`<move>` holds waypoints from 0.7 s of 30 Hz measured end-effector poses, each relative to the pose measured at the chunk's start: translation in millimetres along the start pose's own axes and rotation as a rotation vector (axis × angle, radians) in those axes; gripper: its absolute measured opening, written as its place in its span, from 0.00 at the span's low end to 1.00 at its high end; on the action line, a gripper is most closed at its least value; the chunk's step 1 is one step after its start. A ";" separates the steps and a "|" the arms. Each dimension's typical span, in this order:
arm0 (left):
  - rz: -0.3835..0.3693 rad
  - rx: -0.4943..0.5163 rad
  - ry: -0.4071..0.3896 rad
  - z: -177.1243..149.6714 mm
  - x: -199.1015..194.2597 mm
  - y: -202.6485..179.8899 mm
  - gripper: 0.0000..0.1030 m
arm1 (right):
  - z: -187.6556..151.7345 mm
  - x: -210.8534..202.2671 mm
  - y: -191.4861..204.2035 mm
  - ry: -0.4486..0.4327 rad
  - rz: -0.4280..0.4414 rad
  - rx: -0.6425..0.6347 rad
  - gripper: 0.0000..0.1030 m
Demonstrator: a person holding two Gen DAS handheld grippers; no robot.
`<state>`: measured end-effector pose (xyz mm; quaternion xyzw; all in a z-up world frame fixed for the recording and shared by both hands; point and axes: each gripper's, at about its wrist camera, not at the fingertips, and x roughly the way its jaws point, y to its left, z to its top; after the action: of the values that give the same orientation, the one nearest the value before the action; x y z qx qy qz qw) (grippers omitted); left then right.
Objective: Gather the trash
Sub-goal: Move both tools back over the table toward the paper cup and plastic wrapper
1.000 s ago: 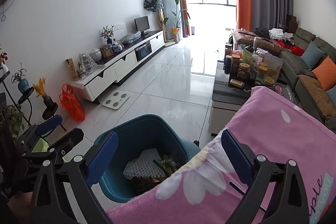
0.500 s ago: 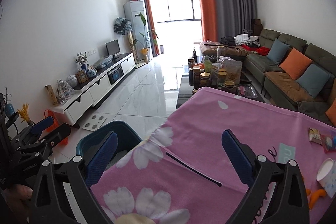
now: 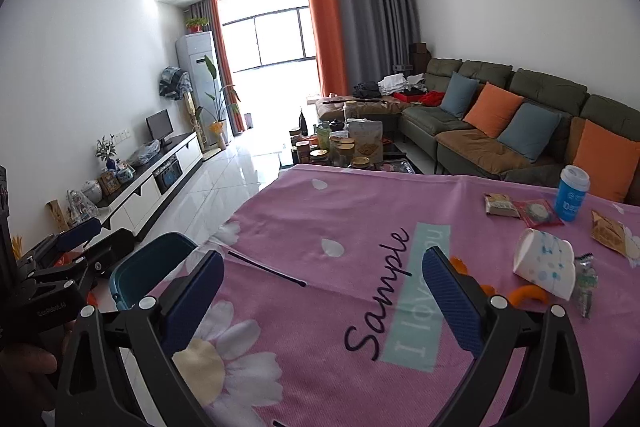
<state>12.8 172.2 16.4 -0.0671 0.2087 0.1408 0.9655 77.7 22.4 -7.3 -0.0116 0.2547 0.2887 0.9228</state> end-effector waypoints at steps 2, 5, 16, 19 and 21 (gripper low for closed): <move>-0.026 0.004 0.006 -2.7 1.7 -9.6 0.94 | -5.8 -6.6 -7.4 -0.004 -0.031 0.008 0.93; -0.057 0.025 0.014 -7.4 4.2 -26.3 0.94 | -16.4 -16.1 -15.4 -0.007 -0.057 0.024 0.93; -0.151 0.079 0.049 -17.3 11.1 -64.3 0.94 | -51.7 -46.2 -50.2 0.002 -0.155 0.082 0.93; -0.171 0.090 0.057 -20.0 13.5 -71.8 0.94 | -58.3 -55.6 -57.7 0.000 -0.183 0.106 0.93; -0.181 0.094 0.057 -21.0 12.1 -74.2 0.94 | -62.1 -62.0 -62.0 -0.004 -0.201 0.118 0.93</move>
<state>37.5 100.6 -2.5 -0.0442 0.2356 0.0413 0.9700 38.7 -72.5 -39.6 0.0179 0.2670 0.1793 0.9467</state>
